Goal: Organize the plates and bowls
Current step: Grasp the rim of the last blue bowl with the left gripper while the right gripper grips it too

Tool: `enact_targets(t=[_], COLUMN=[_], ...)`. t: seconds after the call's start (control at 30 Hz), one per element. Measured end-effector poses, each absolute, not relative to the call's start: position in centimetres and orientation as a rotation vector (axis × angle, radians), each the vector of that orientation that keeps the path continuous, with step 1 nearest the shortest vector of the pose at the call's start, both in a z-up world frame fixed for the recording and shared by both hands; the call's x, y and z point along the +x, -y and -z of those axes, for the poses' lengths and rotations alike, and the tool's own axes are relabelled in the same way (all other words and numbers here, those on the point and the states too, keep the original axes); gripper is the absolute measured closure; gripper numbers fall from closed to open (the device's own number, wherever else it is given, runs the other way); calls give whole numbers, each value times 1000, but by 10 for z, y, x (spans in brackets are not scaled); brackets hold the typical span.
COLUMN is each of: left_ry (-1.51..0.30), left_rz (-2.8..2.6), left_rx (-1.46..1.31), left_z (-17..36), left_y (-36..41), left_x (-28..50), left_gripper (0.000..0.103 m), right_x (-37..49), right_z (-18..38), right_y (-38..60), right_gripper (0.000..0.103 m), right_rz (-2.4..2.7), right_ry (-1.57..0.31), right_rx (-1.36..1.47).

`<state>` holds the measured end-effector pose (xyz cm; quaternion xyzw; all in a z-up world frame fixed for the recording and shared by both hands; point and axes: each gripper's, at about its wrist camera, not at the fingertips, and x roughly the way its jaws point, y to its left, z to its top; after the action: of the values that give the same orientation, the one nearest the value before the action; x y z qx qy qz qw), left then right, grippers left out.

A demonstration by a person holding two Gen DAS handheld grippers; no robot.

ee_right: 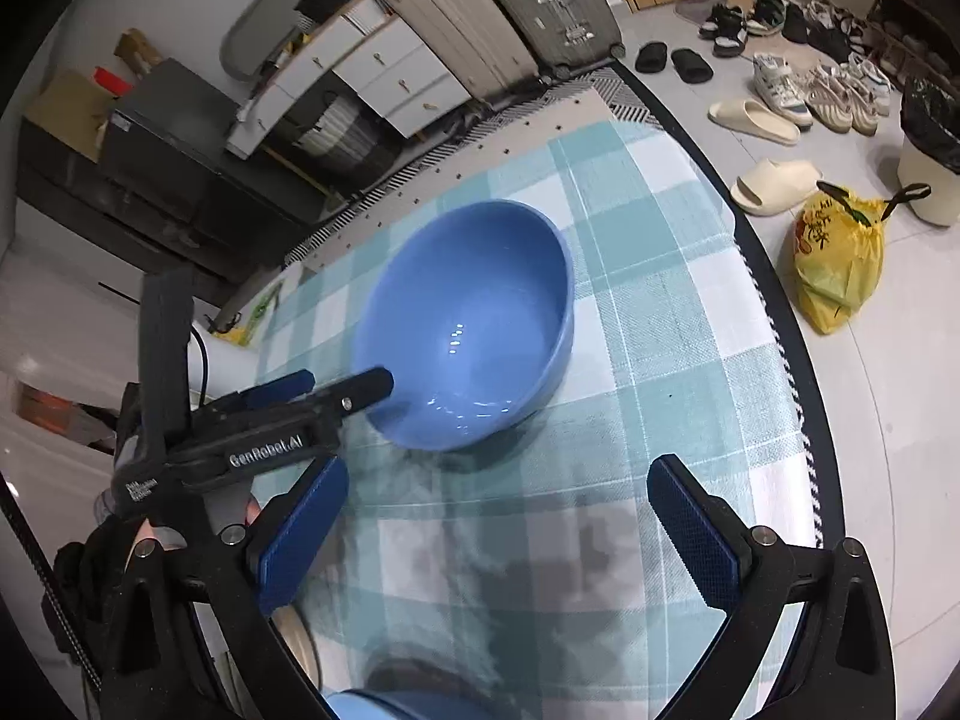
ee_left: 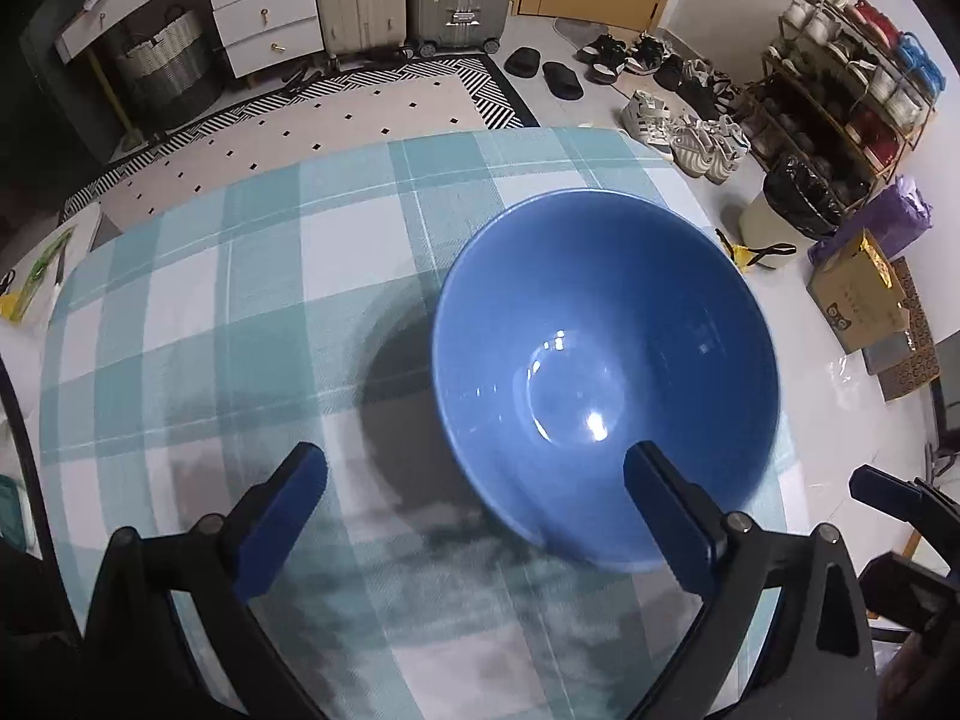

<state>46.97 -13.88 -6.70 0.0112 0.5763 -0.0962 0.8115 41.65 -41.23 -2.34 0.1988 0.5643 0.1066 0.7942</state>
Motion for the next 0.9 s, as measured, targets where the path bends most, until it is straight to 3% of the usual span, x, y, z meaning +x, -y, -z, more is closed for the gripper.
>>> enact_targets(t=[0.3, 0.37, 0.5, 0.57, 0.9], left_ry=[-1248, -1233, -1224, -1207, -1213], left_rz=[242, 255, 258, 239, 240], left_rx=[105, 117, 157, 168, 203], left_z=[92, 92, 96, 95, 97], left_y=[155, 157, 160, 157, 157], left_x=[481, 480, 480, 480, 479], left_gripper=[29, 49, 66, 87, 88], right_x=[447, 452, 458, 461, 473], right_z=[45, 46, 50, 53, 64], right_y=[413, 412, 412, 412, 406], right_gripper=[1, 1, 1, 1, 1], right_rz=[-200, -204, -196, -191, -161], right_ry=[-1210, -1203, -1203, -1211, -1237], right_rx=[393, 390, 389, 388, 370])
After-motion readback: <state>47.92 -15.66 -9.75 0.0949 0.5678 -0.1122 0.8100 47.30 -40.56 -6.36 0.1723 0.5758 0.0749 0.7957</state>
